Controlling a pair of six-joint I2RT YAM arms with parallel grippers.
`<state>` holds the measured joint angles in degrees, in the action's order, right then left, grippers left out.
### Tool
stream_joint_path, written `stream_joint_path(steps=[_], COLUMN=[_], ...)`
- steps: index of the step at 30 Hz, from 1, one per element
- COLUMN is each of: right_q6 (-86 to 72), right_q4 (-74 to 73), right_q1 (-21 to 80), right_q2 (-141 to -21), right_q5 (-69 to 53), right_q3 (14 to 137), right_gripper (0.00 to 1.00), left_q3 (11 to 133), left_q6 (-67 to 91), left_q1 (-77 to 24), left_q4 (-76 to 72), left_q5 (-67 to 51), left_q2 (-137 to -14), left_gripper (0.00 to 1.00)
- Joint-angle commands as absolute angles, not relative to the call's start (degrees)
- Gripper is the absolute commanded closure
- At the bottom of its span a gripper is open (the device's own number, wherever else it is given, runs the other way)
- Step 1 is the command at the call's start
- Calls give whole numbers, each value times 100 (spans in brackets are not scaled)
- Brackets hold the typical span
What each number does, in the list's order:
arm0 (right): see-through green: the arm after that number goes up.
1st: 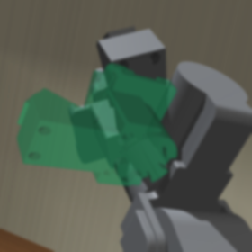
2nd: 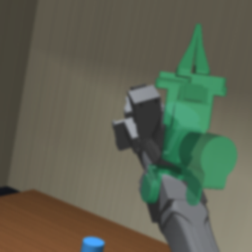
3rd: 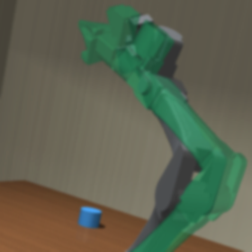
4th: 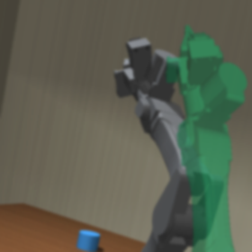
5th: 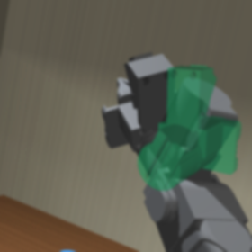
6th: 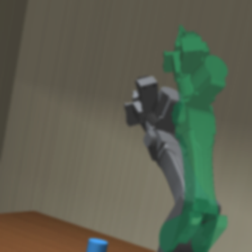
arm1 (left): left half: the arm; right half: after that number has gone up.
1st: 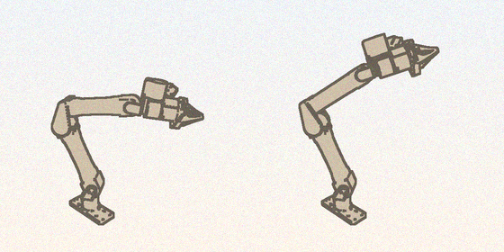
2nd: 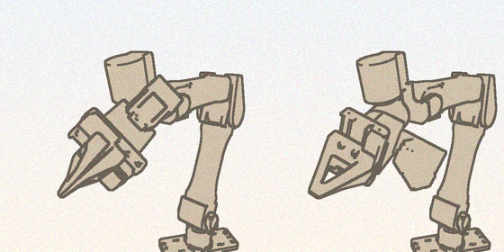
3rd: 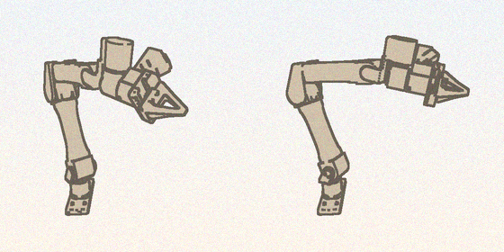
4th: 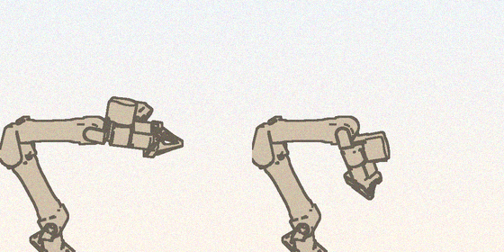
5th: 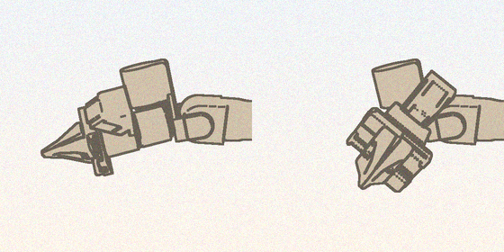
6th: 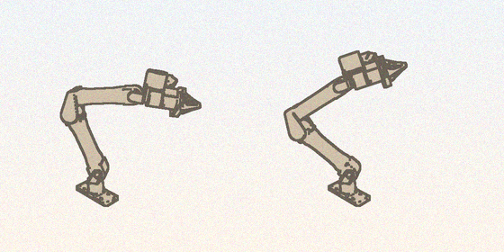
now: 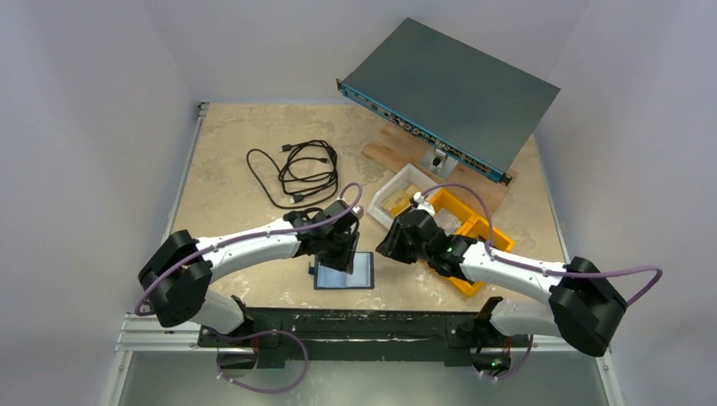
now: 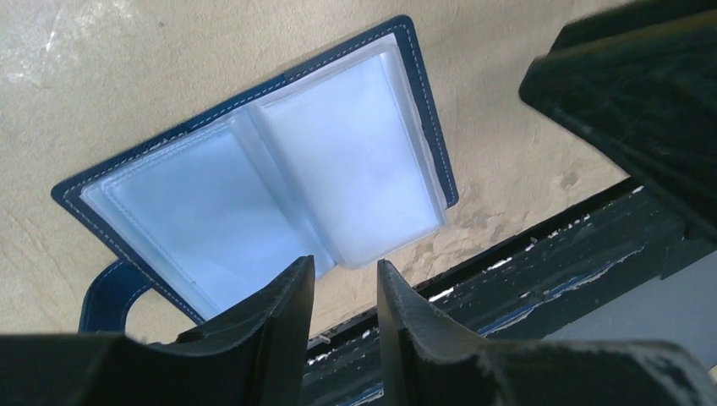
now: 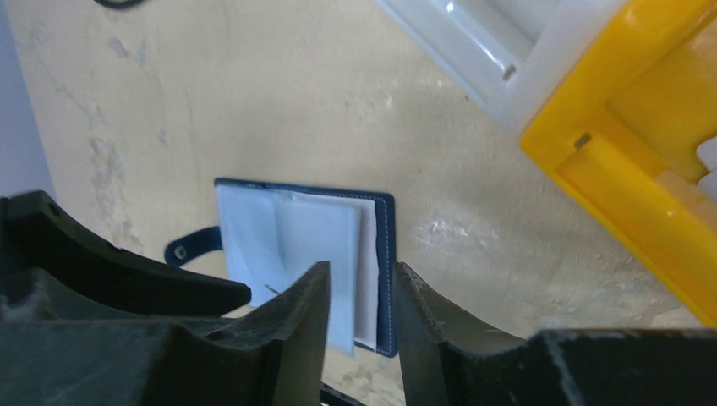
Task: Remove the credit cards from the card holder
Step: Close the card holder at the center of the board.
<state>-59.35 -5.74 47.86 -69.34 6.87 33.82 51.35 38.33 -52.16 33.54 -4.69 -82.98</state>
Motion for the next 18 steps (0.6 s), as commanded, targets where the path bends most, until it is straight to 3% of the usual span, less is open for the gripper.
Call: stream_joint_path(steps=[1,18], right_q6=[-6032,-5801], right_q4=[-50,740], right_q1=[4933,5167], right_q2=[-7038,-8033], right_q5=[293,-512], right_q3=[3097,3156], right_gripper=[69,69], left_q3=[5310,5087], left_q6=[3769,3986], left_q1=[-5247,-5175], left_q4=[2917,2413], left_q5=[-509,-561], left_q2=[-8420,-9130], left_gripper=[71,99])
